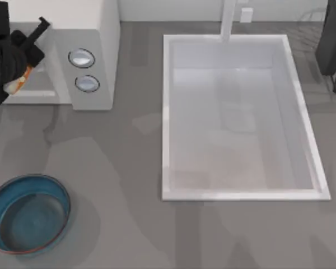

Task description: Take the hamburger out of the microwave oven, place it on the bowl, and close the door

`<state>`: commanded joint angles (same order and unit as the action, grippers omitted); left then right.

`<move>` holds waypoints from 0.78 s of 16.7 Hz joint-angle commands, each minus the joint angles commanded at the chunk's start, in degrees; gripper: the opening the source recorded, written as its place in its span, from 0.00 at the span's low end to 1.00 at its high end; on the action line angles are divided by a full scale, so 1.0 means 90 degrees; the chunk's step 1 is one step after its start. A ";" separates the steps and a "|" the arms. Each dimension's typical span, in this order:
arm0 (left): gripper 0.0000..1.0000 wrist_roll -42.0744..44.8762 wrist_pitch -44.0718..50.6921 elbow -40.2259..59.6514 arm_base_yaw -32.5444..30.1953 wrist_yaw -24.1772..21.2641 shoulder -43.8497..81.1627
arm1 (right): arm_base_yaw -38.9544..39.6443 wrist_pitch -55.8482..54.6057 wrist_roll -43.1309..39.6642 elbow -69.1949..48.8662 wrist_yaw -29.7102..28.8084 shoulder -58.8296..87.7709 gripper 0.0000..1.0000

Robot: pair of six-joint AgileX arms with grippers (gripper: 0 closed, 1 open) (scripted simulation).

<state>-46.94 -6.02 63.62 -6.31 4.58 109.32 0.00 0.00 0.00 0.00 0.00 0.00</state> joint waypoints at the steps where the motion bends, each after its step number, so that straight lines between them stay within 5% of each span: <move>1: 0.00 -0.0755 0.0696 0.0250 -0.0215 0.0221 0.0052 | 0.0000 0.0000 0.0000 0.0000 0.0000 0.0000 1.00; 13: 0.00 -0.9595 0.8885 0.1895 -0.2665 0.2916 0.1648 | 0.0000 0.0000 0.0000 0.0000 0.0000 0.0000 1.00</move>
<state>-133.30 73.95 80.68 -30.29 30.82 124.15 0.00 0.00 0.00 0.00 0.00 0.00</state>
